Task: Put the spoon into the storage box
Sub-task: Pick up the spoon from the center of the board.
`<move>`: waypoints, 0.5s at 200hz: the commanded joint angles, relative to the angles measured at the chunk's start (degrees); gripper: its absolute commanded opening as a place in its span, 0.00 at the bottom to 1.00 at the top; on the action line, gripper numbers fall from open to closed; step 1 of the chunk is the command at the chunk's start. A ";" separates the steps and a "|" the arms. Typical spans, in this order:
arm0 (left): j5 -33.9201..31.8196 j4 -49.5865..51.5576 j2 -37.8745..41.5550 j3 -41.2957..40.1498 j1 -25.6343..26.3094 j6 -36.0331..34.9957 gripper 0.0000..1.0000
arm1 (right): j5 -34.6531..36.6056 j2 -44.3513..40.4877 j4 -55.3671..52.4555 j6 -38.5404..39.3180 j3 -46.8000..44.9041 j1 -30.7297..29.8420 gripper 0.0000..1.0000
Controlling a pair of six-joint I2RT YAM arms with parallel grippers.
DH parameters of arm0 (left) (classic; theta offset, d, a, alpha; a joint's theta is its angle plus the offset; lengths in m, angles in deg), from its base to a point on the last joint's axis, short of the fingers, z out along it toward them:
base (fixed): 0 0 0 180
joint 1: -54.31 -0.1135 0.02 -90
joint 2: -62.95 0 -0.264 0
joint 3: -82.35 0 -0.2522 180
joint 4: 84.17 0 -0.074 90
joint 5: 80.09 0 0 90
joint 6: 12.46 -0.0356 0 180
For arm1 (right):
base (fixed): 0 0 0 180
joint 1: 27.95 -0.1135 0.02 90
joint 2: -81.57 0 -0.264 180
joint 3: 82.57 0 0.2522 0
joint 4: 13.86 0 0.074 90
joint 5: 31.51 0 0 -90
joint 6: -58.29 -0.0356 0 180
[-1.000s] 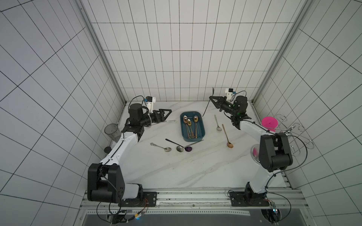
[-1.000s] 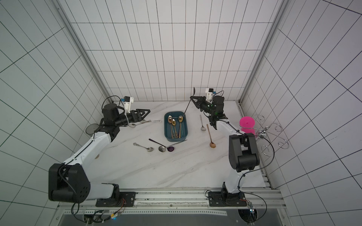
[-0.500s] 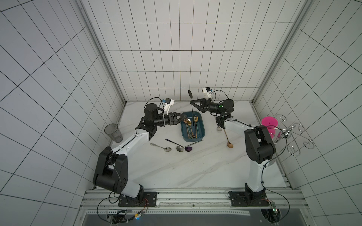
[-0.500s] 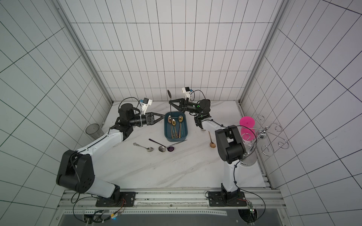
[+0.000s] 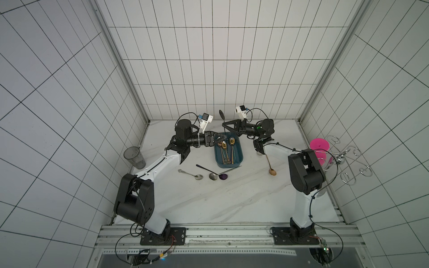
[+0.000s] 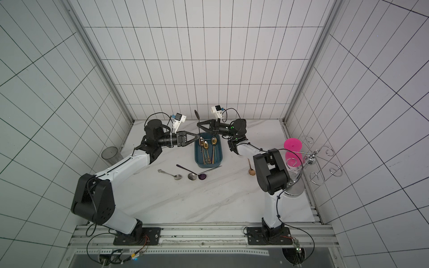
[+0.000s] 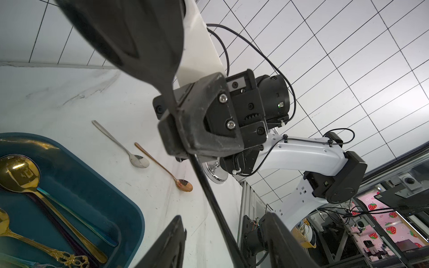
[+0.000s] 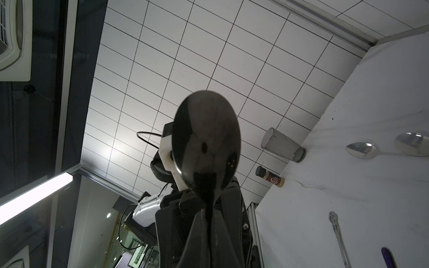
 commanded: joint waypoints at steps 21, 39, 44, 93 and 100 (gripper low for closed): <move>0.58 -0.99 -2.70 3.70 0.37 1.28 0.25 | -1.28 0.90 -1.10 1.98 1.71 -1.61 0.00; -0.18 1.19 -2.42 3.83 0.26 -0.59 0.05 | -1.75 0.10 -1.63 2.89 -0.42 -1.37 0.00; -0.72 1.83 -2.25 3.80 0.33 -1.04 0.00 | -1.53 -0.16 -1.93 3.52 -1.09 -1.37 0.00; -3.29 4.67 -1.26 2.27 0.46 -2.73 0.00 | -1.40 -1.50 -5.65 6.33 -2.05 0.39 0.15; -3.74 5.29 -1.14 2.23 0.47 -2.88 0.00 | -1.15 -2.50 -6.51 7.36 -3.24 1.03 0.22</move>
